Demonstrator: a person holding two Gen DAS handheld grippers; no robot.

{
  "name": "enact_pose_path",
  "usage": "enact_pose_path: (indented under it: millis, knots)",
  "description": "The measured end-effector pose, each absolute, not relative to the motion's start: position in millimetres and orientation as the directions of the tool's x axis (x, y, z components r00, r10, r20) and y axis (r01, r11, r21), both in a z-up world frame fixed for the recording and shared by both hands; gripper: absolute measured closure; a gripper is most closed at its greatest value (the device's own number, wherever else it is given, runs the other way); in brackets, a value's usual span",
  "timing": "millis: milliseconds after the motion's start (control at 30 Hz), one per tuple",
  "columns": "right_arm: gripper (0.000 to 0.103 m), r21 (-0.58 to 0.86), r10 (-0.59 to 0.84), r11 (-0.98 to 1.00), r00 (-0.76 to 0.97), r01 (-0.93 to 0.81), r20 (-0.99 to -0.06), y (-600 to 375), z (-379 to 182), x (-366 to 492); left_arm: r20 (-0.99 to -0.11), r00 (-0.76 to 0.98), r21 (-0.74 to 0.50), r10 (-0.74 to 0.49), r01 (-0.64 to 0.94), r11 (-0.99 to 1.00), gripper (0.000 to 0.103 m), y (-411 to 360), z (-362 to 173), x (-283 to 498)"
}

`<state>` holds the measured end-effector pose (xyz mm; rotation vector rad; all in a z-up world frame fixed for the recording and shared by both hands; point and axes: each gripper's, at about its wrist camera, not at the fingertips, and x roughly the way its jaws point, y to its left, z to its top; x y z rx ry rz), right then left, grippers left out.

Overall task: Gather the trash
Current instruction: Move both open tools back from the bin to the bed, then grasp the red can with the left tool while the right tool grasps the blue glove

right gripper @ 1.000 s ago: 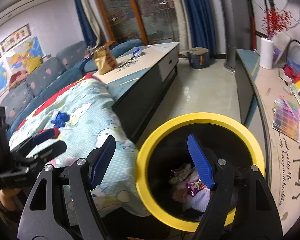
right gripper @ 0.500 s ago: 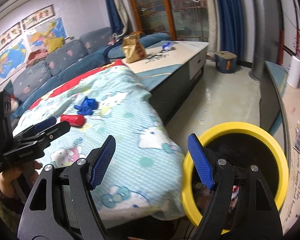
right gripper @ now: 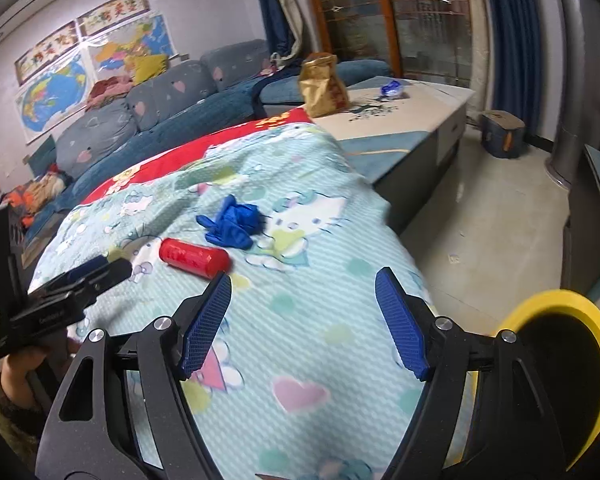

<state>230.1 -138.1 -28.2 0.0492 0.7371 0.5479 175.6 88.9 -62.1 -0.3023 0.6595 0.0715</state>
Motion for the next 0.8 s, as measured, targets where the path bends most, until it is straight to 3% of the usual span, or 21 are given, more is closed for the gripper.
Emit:
enact_pose_path:
  millis: [167,267,433,700,800]
  knots:
    - [0.038,0.221,0.509,0.838,0.568,-0.499,-0.647,-110,-32,256,-0.633,0.771,-0.325,-0.074,-0.178,0.929,0.009,104,-71,175]
    - [0.042,0.22,0.518,0.824,0.539,-0.522,-0.664,-95,-37,269,-0.639,0.76,-0.369,-0.116,-0.171,0.914,0.024,106,-78,176]
    - [0.044,0.218,0.53,0.797,0.481,-0.563,-0.698,-63,-52,291,-0.642,0.741,-0.44,-0.198,-0.144,0.886,0.032,104,-90,182]
    - [0.068,0.315,0.57,0.765,0.362,-0.561,-0.738,-36,-78,321,-0.629,0.713,-0.547,-0.31,-0.122,0.828,0.04,100,-104,203]
    - [0.085,0.37,0.595,0.748,0.312,-0.551,-0.741,-36,-87,327,-0.616,0.714,-0.576,-0.333,-0.12,0.809,0.04,100,-109,210]
